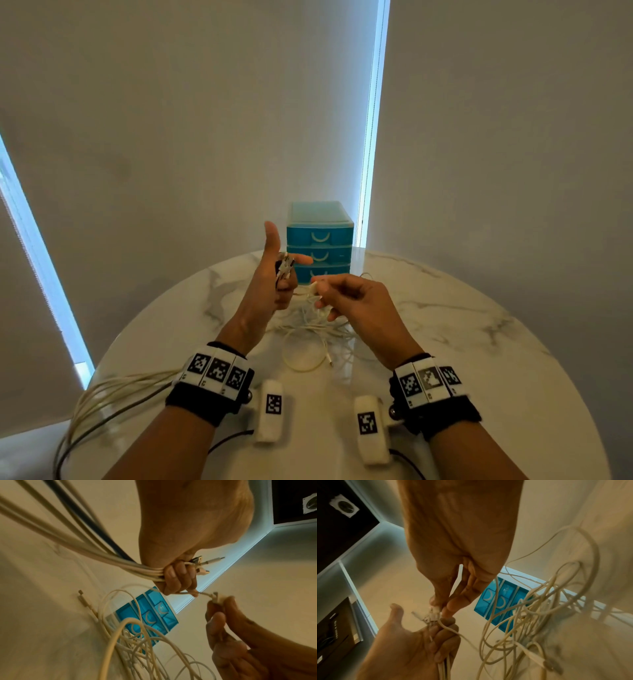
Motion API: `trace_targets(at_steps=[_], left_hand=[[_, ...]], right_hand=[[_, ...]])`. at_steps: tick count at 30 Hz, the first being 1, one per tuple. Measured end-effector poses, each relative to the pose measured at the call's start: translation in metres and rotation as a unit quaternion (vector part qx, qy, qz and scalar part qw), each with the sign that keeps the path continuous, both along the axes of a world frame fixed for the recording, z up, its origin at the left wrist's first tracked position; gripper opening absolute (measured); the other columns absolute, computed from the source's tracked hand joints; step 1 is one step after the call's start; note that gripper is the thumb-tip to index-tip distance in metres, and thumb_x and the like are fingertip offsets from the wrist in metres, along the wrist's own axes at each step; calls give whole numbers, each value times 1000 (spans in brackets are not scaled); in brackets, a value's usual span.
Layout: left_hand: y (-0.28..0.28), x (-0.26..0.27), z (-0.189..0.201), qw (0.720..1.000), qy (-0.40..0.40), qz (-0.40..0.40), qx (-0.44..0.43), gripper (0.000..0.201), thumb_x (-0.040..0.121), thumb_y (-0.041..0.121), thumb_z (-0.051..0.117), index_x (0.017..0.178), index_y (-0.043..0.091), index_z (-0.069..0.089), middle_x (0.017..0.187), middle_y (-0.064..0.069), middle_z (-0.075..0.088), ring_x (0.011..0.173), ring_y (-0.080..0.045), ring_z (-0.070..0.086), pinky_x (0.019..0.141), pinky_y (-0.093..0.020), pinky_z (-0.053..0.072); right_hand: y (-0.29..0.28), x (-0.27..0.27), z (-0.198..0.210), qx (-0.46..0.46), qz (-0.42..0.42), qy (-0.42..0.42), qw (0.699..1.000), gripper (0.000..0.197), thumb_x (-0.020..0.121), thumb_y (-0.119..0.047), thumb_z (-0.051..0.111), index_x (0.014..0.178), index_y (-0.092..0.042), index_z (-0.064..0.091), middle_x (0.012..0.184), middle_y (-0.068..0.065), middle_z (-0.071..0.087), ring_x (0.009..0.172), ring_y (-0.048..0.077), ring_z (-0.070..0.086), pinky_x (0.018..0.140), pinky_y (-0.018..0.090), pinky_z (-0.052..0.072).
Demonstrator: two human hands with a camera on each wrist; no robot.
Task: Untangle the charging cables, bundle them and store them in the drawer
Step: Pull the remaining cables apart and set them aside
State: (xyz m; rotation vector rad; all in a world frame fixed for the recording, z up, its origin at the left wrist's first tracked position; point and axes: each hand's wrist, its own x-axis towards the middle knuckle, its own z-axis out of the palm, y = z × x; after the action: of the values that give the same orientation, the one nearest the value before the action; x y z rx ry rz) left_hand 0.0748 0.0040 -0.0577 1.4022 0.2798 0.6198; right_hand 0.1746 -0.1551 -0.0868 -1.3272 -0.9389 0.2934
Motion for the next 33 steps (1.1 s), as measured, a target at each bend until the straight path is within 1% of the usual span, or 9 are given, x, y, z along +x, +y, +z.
trace_targets(at_steps=[4,10,12,14,18,22,24,27,33], left_hand=[[-9,-3,2,991,102,-12,84,99,86,96,11,95,17,70,57,4,38,46,-7,30,42,-21,26],[-11,-1,4,978,147,-5,145,102,98,81,5,142,6,57,54,12,52,45,-1,44,44,-13,37],[-12,0,-1,980,139,-42,137,104,91,90,3,152,23,55,79,13,73,68,1,65,69,-18,56],[-13,3,-4,980,127,-61,139,98,86,97,3,156,46,48,122,14,78,111,-7,73,105,-37,55],[-28,2,1,981,125,-21,148,70,90,90,6,127,62,58,95,5,74,84,-8,65,72,-20,49],[-30,-2,3,994,79,0,74,88,87,93,7,90,27,65,59,-1,46,51,-8,37,46,-21,31],[-21,-5,6,999,41,19,11,88,82,98,6,62,22,44,52,3,35,48,-12,25,45,-23,22],[-6,-13,15,996,-50,-6,-75,89,80,102,8,57,19,32,47,3,27,45,-14,17,46,-28,13],[-11,-25,29,973,-148,-113,-139,87,81,102,11,61,18,23,53,-3,12,50,-17,11,49,-30,11]], right_hand=[[-2,-3,5,-36,17,-42,998,16,92,-20,85,106,-12,81,96,4,83,82,21,79,72,26,60],[-10,1,9,-126,18,-144,981,11,87,-28,89,97,-24,85,95,-9,81,87,8,74,79,21,57],[-7,2,8,-75,-55,-127,988,13,86,-38,89,97,-33,84,99,-9,78,92,14,71,81,28,59],[-3,1,6,-29,-97,-115,988,15,85,-41,89,98,-36,85,101,-11,74,93,12,67,78,22,55],[5,-5,1,15,-126,-103,987,24,86,-38,89,106,-30,81,103,-10,69,96,10,65,77,16,54],[12,-13,1,51,-126,-19,991,29,91,-32,87,112,-19,71,96,-5,68,86,14,67,75,22,58],[10,-15,3,56,-120,42,990,21,97,-31,80,111,-17,71,100,-1,73,82,14,68,67,21,56],[11,-22,3,-16,-49,81,995,17,102,-16,73,118,-13,69,113,6,74,85,23,75,63,27,58],[27,-52,-9,-93,156,133,974,53,99,1,71,146,-18,55,156,-6,55,115,22,77,93,40,65]])
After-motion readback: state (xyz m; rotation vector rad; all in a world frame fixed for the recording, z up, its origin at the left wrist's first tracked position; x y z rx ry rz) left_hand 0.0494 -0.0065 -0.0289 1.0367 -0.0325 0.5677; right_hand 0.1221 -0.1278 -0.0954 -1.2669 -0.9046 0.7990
